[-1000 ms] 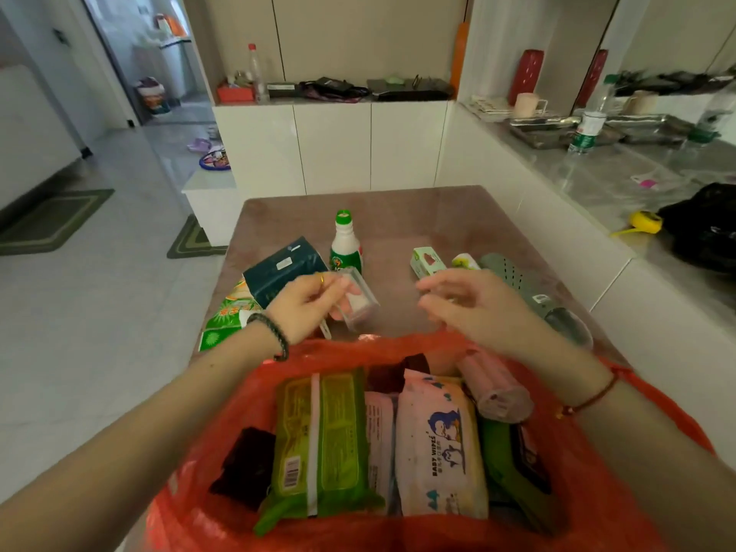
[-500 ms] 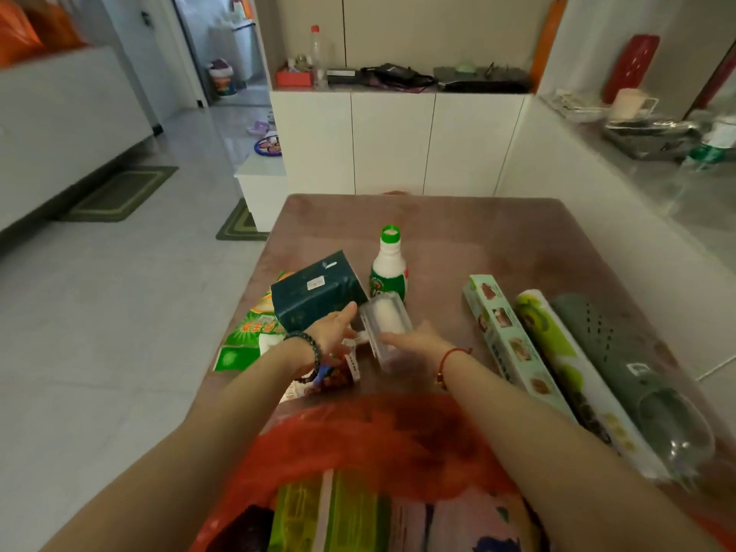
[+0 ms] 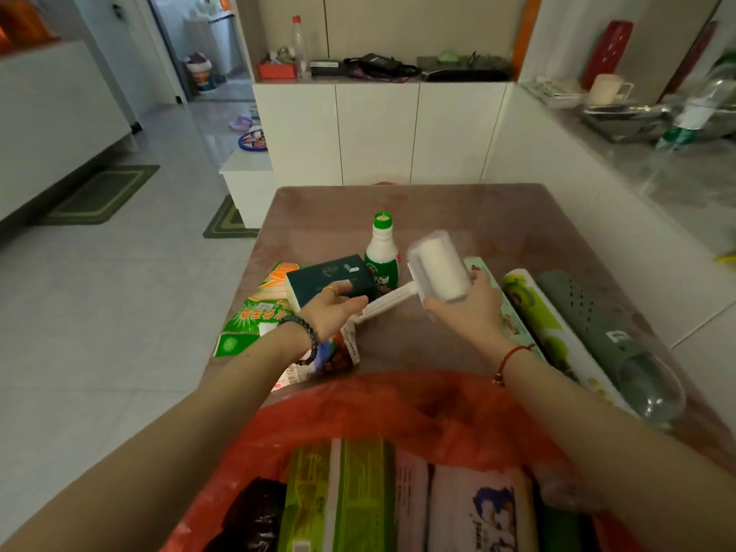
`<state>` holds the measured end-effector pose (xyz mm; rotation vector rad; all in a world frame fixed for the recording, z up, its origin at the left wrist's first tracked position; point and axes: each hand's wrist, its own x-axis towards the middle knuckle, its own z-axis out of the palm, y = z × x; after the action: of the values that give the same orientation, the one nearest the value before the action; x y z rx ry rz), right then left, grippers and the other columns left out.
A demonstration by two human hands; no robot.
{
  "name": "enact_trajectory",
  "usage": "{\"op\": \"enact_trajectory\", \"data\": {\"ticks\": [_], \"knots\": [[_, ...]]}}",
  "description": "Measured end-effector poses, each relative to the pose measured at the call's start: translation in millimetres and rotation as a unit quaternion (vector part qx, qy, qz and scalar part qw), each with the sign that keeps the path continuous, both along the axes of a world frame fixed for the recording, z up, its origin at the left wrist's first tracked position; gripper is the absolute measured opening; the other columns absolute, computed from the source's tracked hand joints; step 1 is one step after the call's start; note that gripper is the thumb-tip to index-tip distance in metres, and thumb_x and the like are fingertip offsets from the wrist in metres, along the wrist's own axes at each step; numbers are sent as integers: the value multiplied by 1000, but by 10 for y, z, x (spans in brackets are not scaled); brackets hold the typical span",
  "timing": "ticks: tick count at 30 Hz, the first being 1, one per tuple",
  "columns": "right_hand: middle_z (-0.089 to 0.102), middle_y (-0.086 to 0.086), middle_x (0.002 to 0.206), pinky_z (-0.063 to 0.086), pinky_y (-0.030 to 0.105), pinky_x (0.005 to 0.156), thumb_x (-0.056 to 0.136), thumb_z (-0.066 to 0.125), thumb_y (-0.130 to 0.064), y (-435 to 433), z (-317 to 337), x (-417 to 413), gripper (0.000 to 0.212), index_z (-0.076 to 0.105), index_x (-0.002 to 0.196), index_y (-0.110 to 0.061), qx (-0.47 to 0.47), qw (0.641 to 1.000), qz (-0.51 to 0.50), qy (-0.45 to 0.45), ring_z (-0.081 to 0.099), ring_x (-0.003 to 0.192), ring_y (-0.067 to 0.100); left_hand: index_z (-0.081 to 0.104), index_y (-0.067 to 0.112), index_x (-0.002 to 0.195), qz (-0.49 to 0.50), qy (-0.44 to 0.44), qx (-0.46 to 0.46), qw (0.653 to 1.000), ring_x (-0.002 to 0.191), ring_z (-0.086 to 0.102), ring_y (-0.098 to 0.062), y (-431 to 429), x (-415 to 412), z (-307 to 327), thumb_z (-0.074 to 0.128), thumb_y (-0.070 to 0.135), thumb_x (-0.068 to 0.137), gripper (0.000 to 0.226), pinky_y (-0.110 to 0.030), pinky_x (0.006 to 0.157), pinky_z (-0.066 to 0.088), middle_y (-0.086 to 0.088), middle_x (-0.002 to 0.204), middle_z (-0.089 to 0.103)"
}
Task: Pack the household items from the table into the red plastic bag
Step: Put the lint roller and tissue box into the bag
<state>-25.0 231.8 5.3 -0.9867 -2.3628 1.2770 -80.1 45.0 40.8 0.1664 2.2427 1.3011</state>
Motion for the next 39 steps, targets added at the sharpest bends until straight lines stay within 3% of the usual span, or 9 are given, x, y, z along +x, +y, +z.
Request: {"op": "enact_trajectory", "data": {"ticks": [8, 12, 15, 20, 23, 26, 29, 32, 39], "knots": [[55, 4, 121, 55, 34, 78, 62, 80, -33, -55, 1194, 1040, 78, 45, 129, -16, 14, 988, 8, 154, 59, 101, 17, 25, 22, 142, -100, 307, -8, 946, 129, 41, -21, 0, 660, 518, 64, 41, 78, 77, -31, 107, 34, -6, 141, 41], [60, 4, 98, 60, 37, 69, 72, 75, -19, -189, 1374, 1635, 44, 54, 111, -21, -151, 968, 43, 197, 66, 78, 15, 52, 22, 122, -152, 375, 29, 914, 82, 66, -11, -180, 1108, 711, 56, 37, 85, 40, -29, 79, 53, -2, 99, 68], [60, 0, 86, 60, 38, 69, 77, 70, -16, -246, 1247, 1945, 25, 53, 91, -28, -228, 949, 36, 215, 63, 60, 8, 54, 24, 120, -233, 313, 53, 919, 54, 55, 4, -317, 1515, 687, 46, 40, 90, 35, -20, 59, 52, 13, 73, 61], [66, 4, 107, 60, 38, 63, 26, 87, -47, -142, 913, 2398, 84, 61, 101, -18, -331, 929, 41, 159, 68, 87, 26, 61, 29, 111, -258, 312, 73, 912, 95, 57, 0, -701, 1698, 523, 33, 49, 85, 43, -28, 94, 46, 9, 104, 64], [69, 9, 113, 59, 39, 65, 23, 88, -52, -214, 791, 2591, 102, 60, 116, -20, -372, 920, 100, 73, 70, 92, 27, 44, 27, 132, -181, 425, -119, 879, 122, 48, -18, -1015, 1429, 441, 46, 53, 80, 58, -38, 107, 37, -1, 130, 53], [66, 11, 113, 58, 36, 61, 31, 86, -49, -478, 652, 2551, 89, 60, 111, -18, -374, 921, 106, 12, 70, 91, 27, 32, 32, 137, -185, 357, -370, 837, 125, 47, -23, -1262, 1202, 422, 53, 52, 80, 65, -37, 104, 36, 0, 138, 49], [58, 13, 120, 58, 39, 69, 62, 71, -39, -862, 628, 2315, 60, 56, 114, -11, -374, 921, 110, -3, 63, 101, 29, 55, 23, 119, -157, 308, -366, 864, 109, 57, -23, -1392, 1107, 390, 50, 36, 88, 34, -29, 87, 44, -4, 117, 64], [56, 14, 120, 59, 38, 72, 77, 67, -32, -1233, 687, 2014, 42, 51, 110, -12, -372, 918, 136, -14, 64, 99, 29, 60, 11, 107, -60, 301, -224, 925, 100, 58, -31, -1456, 1014, 393, 49, 22, 90, 23, -31, 81, 43, -14, 106, 65], [54, 5, 124, 59, 31, 73, 77, 69, -34, -1699, 734, 1452, 57, 45, 125, -16, -316, 916, 241, -48, 64, 97, 20, 51, 28, 73, -58, 257, -51, 963, 78, 53, -16, -1609, 898, 470, 55, 19, 88, 18, -26, 75, 40, 6, 75, 55]]}}
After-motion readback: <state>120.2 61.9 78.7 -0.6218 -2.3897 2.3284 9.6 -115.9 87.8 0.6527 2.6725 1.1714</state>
